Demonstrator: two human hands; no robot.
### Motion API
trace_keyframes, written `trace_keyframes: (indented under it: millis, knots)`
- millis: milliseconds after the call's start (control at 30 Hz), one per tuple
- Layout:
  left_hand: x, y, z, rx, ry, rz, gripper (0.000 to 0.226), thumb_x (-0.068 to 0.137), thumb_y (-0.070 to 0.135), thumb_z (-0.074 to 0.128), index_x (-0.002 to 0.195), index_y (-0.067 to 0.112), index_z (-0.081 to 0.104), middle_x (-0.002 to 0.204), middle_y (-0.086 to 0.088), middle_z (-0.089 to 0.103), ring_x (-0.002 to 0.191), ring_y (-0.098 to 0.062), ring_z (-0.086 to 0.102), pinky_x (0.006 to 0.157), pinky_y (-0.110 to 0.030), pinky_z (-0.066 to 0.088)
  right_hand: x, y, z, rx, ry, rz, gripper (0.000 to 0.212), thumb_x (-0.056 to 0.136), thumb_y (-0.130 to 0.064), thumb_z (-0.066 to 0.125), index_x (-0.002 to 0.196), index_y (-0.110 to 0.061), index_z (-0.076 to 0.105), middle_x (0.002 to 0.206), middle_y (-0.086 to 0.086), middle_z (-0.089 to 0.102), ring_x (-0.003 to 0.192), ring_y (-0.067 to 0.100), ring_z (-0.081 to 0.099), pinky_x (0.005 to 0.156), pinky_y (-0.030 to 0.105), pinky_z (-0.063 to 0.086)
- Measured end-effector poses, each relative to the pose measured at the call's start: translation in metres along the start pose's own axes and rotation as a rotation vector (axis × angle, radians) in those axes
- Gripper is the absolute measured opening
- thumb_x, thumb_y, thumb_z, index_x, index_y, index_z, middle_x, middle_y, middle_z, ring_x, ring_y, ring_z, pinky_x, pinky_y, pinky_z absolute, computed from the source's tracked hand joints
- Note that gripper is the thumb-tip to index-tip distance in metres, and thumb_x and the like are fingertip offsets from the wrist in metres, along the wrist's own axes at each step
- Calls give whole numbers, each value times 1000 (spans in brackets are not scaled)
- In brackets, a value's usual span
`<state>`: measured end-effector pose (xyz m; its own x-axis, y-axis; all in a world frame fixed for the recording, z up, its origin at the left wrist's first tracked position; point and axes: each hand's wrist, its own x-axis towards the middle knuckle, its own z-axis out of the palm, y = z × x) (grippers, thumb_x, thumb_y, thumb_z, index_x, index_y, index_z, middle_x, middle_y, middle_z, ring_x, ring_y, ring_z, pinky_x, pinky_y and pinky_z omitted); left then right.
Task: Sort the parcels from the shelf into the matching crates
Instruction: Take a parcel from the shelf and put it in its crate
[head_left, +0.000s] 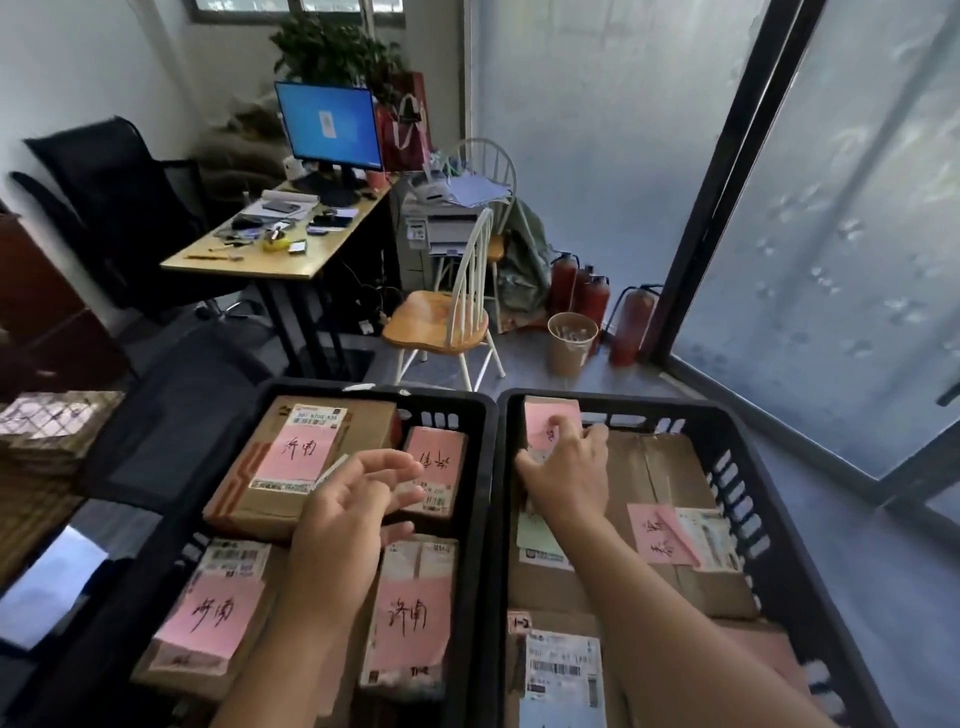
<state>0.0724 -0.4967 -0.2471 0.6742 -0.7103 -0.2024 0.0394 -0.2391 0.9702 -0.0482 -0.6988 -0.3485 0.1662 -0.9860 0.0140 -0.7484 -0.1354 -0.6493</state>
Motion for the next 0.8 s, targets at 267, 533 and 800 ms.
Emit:
trace_keyframes:
  millis: [267, 533, 800]
  knots:
    - [22, 8, 22, -3, 26, -5, 28, 107, 6, 45, 111, 16, 71, 108, 3, 79, 102, -15, 76, 92, -46, 63, 16, -2, 9, -23, -33, -8, 63, 89, -36, 69, 147, -18, 51, 134, 13, 40, 124, 34, 44, 98, 38, 46]
    - [16, 20, 29, 14, -31, 51, 30, 107, 7, 45, 110, 21, 72, 110, 4, 78, 103, -14, 76, 88, -41, 65, 15, -11, 4, -8, -137, -7, 66, 88, -41, 67, 148, -19, 50, 135, 12, 38, 129, 35, 42, 105, 41, 45]
    - [-16, 31, 5, 34, -90, 167, 26, 107, 13, 48, 110, 25, 71, 110, 6, 76, 105, -15, 74, 87, -43, 65, -23, -38, -47, -102, -125, -162, 79, 87, -59, 62, 156, -32, 35, 151, 5, 38, 141, 30, 38, 110, 55, 44]
